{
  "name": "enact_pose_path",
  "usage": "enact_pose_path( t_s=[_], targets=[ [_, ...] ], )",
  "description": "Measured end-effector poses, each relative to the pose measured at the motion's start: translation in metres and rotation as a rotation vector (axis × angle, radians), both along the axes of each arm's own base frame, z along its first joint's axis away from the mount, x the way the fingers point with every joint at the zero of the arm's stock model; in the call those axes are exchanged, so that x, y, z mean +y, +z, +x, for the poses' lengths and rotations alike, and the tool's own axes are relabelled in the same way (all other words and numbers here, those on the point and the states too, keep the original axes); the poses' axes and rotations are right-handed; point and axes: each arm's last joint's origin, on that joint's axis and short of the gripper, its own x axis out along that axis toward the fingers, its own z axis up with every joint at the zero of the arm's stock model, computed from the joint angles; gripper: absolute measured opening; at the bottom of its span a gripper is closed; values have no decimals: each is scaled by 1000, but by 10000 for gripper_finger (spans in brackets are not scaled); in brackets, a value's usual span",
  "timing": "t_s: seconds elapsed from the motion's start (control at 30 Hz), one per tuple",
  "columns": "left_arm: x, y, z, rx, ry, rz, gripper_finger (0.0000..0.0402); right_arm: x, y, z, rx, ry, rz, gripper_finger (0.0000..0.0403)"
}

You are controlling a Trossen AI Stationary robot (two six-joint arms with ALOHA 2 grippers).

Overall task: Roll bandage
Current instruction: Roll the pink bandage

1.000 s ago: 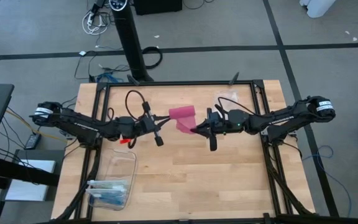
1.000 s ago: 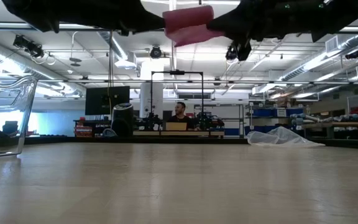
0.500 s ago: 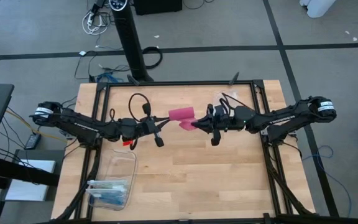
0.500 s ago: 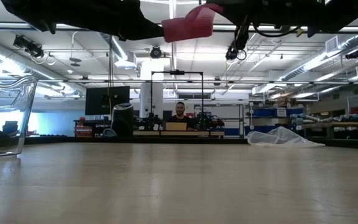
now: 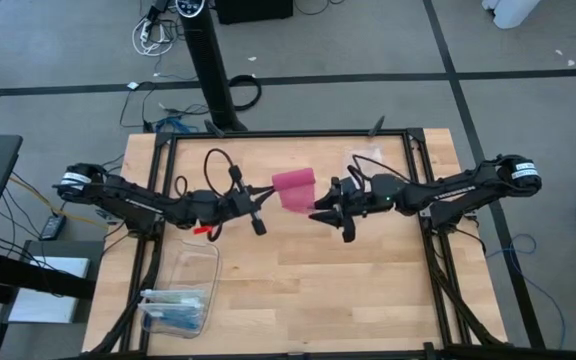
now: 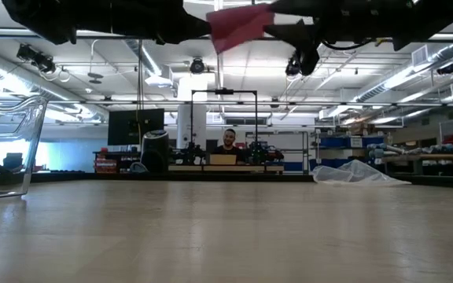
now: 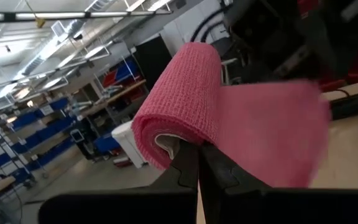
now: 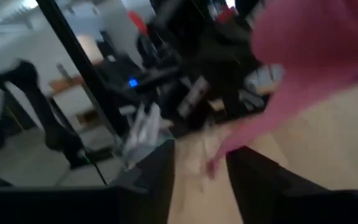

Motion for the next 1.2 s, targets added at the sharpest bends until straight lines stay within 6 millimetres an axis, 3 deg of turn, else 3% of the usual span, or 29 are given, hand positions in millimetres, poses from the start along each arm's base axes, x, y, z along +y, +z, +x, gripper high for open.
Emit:
enact_pose_path(
  t_s=[0.23,0.6,0.87,1.2],
  targets=[
    [-11,7,2,-10,-54,23,1,-6,-3,-6,81,-115,-135,225],
    [-31,30,12,35,-137,107,1,-13,21,-24,-8,-59,-129,296],
    [-32,44,17,28,-128,136,1,-13,31,-37,-23,-61,-128,309],
    [-33,50,19,44,-125,149,1,-7,25,-26,-41,-43,-127,296]
  ],
)
